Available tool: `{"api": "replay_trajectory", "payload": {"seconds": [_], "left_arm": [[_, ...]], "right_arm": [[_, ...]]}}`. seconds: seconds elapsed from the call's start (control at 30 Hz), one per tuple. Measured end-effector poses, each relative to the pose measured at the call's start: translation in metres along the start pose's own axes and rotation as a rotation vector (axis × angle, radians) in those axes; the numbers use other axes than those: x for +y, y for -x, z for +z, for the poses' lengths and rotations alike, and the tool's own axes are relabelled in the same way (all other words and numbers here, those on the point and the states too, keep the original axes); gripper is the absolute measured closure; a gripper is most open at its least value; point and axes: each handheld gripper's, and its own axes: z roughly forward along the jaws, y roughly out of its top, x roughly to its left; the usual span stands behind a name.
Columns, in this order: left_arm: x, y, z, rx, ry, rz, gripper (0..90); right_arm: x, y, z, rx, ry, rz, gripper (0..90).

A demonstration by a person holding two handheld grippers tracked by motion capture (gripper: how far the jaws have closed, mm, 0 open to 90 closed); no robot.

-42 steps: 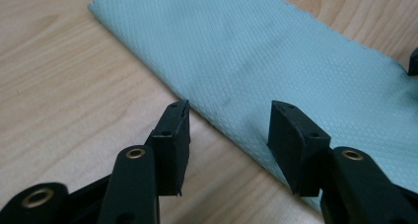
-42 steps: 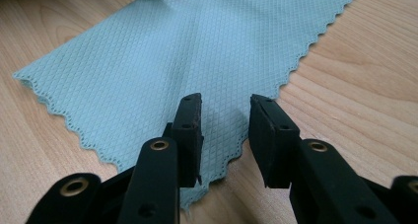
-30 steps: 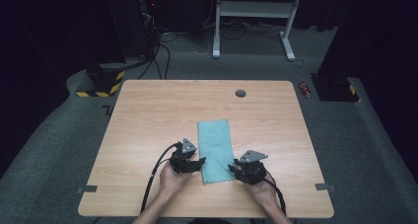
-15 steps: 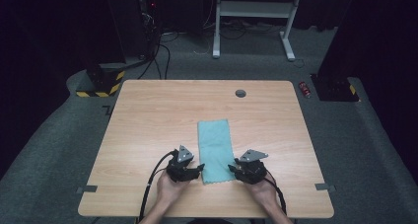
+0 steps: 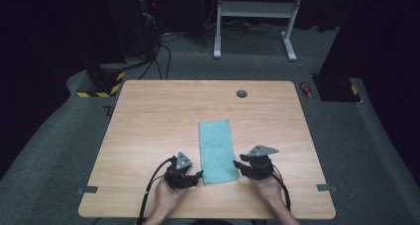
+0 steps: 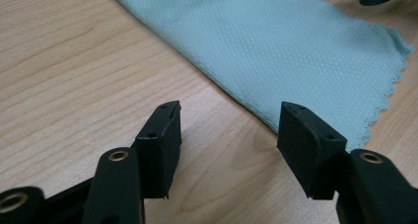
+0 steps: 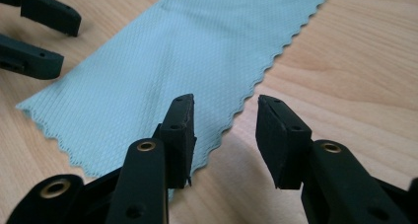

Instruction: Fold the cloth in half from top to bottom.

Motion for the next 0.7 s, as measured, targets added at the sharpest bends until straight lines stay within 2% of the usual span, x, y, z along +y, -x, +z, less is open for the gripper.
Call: {"api": "replay_trajectory", "payload": {"seconds": [0.1,0.17,0.23,0.33,0.4,0.47,0.57,0.7], "left_arm": [[0.003,-0.010,-0.001,-0.021,0.037,-0.036,42.4],[0.007,-0.017,-0.001,-0.031,0.050,-0.063,42.9],[0.013,-0.025,0.001,-0.023,0.055,-0.077,43.3],[0.023,-0.034,0.002,0.010,0.046,-0.080,42.8],[0.031,-0.041,0.005,0.012,0.044,-0.095,42.5],[0.038,-0.047,0.008,0.020,0.039,-0.092,42.0],[0.050,-0.055,0.015,0.019,0.021,-0.095,39.8],[0.064,-0.066,0.025,0.022,0.015,-0.105,39.4]], "right_arm": [[0.005,0.008,-0.003,-0.003,0.028,0.014,57.2],[0.006,0.014,-0.004,0.001,0.066,0.032,58.2],[0.010,0.019,-0.002,-0.004,0.041,0.049,59.5],[0.017,0.029,0.000,0.011,0.046,0.080,57.8],[0.023,0.033,0.000,0.013,0.032,0.090,56.9],[0.030,0.036,0.001,0.008,0.025,0.095,56.2],[0.037,0.038,0.004,-0.025,0.025,0.102,53.1],[0.045,0.043,0.014,0.001,0.014,0.127,49.1]]}}
